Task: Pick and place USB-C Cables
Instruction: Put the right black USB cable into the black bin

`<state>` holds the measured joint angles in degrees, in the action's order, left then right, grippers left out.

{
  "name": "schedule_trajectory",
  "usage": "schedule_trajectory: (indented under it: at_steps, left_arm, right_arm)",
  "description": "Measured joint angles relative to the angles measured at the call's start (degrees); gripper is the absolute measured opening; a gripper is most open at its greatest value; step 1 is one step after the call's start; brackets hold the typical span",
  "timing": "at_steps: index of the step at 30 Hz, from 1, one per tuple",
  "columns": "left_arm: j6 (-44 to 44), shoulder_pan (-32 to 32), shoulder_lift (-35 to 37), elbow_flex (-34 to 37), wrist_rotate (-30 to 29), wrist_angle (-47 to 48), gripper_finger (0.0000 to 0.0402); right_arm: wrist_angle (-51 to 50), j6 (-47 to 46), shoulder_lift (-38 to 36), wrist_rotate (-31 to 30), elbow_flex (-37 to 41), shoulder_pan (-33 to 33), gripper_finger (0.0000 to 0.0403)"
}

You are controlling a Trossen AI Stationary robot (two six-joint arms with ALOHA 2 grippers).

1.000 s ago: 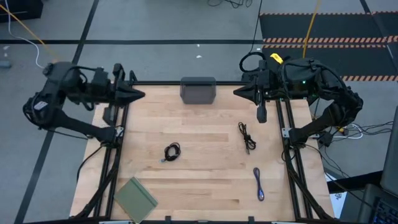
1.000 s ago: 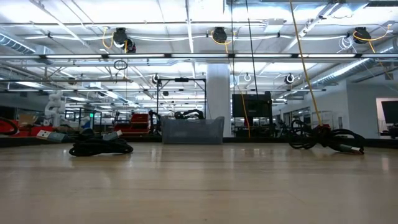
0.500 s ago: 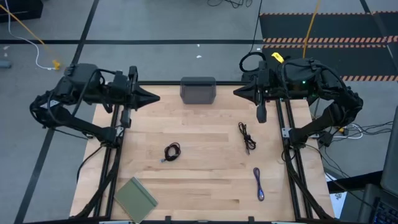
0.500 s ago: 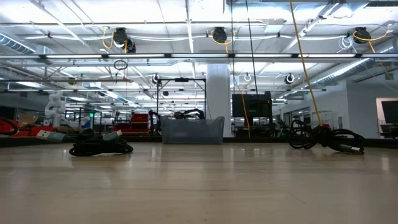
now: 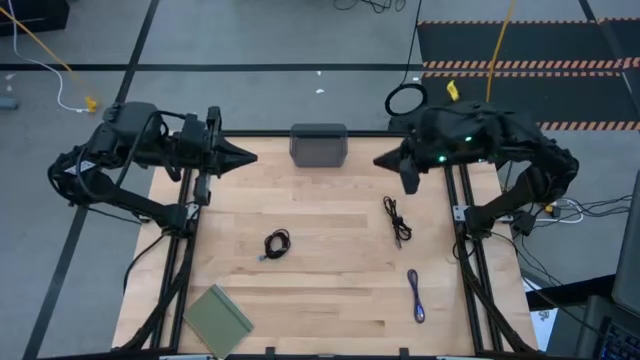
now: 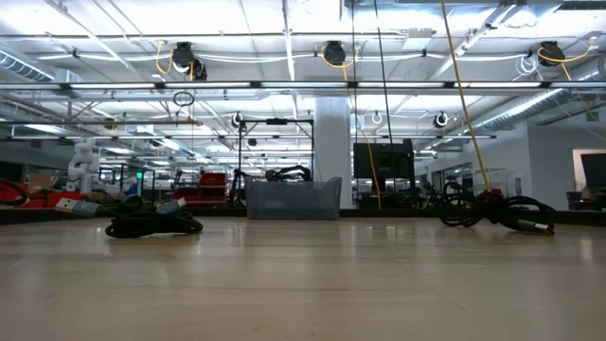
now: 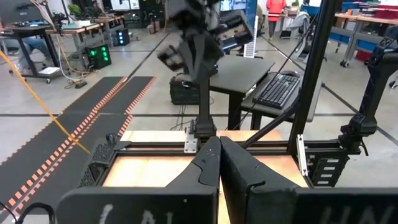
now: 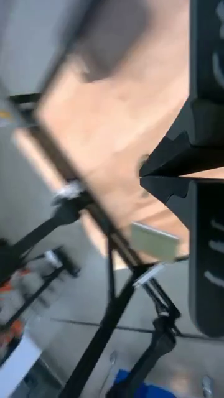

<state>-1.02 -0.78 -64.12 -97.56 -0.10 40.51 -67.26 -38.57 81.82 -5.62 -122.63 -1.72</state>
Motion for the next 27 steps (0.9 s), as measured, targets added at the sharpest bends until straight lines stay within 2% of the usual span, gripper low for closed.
schedule_trajectory:
  at_steps: [4,11,17,27]
  left_arm:
    - [0.01,-0.02,-0.02,0.00,0.00,0.02,0.0005]
    - [0.00,-0.02,-0.02,0.00,0.00,0.67,0.0006]
    - [0.41,-0.02,-0.49,0.02,0.01,2.24,0.0006]
    - [1.53,-0.02,-1.93,0.07,0.00,2.96,0.0006]
  right_arm:
    - [-7.88,-6.81,1.68,1.37,0.00,-0.02,0.0000]
    - [-22.64,-12.44,4.74,1.43,0.00,-0.02,0.0000]
    - [-22.60,-14.70,5.06,1.69,3.08,0.31,0.0000]
    - [-22.78,-13.85,4.57,5.95,12.53,1.00,0.0000]
